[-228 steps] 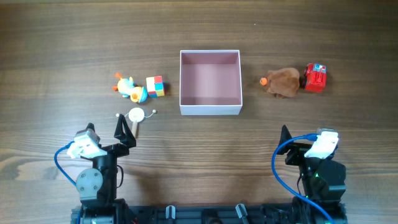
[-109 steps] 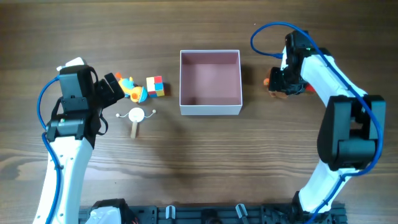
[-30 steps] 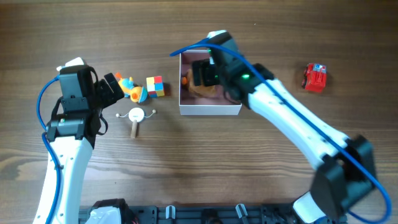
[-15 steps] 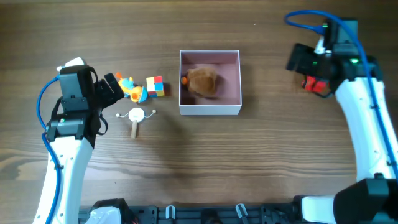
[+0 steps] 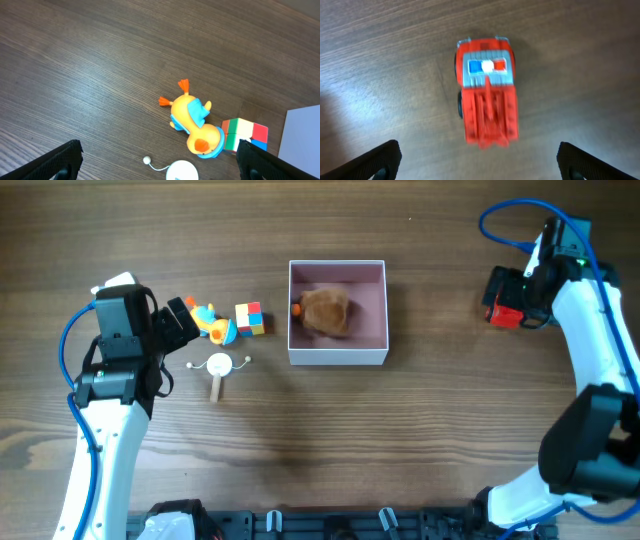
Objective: Pack container
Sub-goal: 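Move the right gripper to the red fire truck and grasp it, then place the red fire truck in the box beside the plush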
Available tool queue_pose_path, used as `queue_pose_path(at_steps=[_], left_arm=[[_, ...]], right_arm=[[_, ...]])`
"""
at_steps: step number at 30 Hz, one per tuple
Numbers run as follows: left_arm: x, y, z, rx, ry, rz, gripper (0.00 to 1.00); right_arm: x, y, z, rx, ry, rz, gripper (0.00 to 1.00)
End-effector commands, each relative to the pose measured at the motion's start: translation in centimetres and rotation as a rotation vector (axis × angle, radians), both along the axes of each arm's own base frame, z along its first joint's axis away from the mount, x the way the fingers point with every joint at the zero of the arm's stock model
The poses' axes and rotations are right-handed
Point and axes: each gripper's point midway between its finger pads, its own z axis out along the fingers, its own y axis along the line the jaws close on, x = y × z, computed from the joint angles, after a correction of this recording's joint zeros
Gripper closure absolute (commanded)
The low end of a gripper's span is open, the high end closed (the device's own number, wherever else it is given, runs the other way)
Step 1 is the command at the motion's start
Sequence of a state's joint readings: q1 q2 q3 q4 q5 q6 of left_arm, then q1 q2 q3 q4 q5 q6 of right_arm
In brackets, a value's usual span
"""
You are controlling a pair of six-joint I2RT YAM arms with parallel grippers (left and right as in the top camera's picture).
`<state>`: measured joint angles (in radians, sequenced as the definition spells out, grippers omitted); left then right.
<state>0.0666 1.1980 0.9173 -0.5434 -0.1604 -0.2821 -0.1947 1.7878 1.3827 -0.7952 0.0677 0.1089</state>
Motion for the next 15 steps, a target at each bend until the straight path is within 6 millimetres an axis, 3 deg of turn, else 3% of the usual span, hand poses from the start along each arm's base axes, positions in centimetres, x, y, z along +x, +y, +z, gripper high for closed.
queue_pose_path(at_steps=[1,5,15], left_arm=[[0.3,0.1,0.7,0.019,-0.011,-0.007,0.0],[0.3,0.1,0.7,0.019,-0.011,-0.007,0.0],[0.3,0.1,0.7,0.019,-0.011,-0.007,0.0]], right_arm=[[1.0,0.1,-2.0,0.009,0.019,0.035,0.0],[1.0,0.1,-3.6,0.017,0.05,0.032,0.04],[0.6,-0.5,-6.2,0.0,0.118,0.022,0.3]])
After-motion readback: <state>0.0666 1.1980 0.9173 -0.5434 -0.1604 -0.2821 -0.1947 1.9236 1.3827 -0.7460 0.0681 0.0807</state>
